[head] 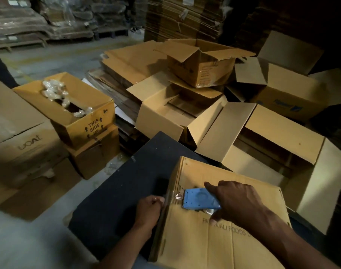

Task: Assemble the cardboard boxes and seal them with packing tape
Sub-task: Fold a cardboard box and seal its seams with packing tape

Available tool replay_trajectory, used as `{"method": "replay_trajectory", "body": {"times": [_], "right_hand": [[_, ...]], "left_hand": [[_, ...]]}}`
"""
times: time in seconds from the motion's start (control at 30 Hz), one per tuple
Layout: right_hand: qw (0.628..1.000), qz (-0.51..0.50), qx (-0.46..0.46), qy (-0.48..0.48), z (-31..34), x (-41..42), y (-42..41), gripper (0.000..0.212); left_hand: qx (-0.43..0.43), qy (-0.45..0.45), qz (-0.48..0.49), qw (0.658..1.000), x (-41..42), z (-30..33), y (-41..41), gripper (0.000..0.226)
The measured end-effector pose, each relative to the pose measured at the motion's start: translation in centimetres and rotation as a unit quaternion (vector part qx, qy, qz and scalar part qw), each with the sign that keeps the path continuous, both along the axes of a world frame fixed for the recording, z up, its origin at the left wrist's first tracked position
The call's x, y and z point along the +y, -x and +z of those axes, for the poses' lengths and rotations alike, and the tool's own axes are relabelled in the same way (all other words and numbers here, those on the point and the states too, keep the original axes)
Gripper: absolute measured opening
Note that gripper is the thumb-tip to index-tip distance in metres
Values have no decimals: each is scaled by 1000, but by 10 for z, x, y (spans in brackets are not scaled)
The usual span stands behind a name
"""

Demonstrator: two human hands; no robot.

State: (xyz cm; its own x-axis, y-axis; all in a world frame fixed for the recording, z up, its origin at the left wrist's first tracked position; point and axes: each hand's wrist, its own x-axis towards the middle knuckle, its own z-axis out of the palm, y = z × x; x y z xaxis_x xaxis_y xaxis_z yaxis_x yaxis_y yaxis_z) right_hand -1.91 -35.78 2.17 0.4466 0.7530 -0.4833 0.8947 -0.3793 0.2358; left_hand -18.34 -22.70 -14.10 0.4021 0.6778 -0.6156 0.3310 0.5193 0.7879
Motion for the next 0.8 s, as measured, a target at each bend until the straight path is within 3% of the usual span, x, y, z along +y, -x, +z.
{"method": "replay_trajectory", "body": {"times": [0.2, 0.3, 0.4, 0.43, 0.5, 0.57, 0.63, 0.8], "right_hand": [[999, 18, -19, 29, 7, 0, 9, 120], [998, 34, -22, 41, 18, 4, 11, 118], [997, 74, -9, 20, 25, 9, 11, 106], [996, 88, 2, 11, 25, 11, 11, 101], [994, 107, 24, 2, 22, 14, 12, 90], [992, 126, 31, -1, 16, 14, 11, 84], [991, 134, 26, 15, 9, 12, 5, 81], [988, 127, 44, 75, 9, 11, -12, 69]], "left_hand": [[28, -5, -83, 996, -18, -41, 22, 10], [30, -54, -59, 996, -25, -44, 35, 18], [-36, -138, -5, 990, -21, -14, 37, 15], [-79, -170, -21, 982, -20, 3, 36, 34], [-127, -270, -127, 946, -17, 27, 32, 71], [-78, -431, -302, 847, -15, 39, 22, 92], [-2, -501, -440, 745, -13, 39, 13, 102], [62, -470, -537, 698, -7, 40, 11, 103]]}}
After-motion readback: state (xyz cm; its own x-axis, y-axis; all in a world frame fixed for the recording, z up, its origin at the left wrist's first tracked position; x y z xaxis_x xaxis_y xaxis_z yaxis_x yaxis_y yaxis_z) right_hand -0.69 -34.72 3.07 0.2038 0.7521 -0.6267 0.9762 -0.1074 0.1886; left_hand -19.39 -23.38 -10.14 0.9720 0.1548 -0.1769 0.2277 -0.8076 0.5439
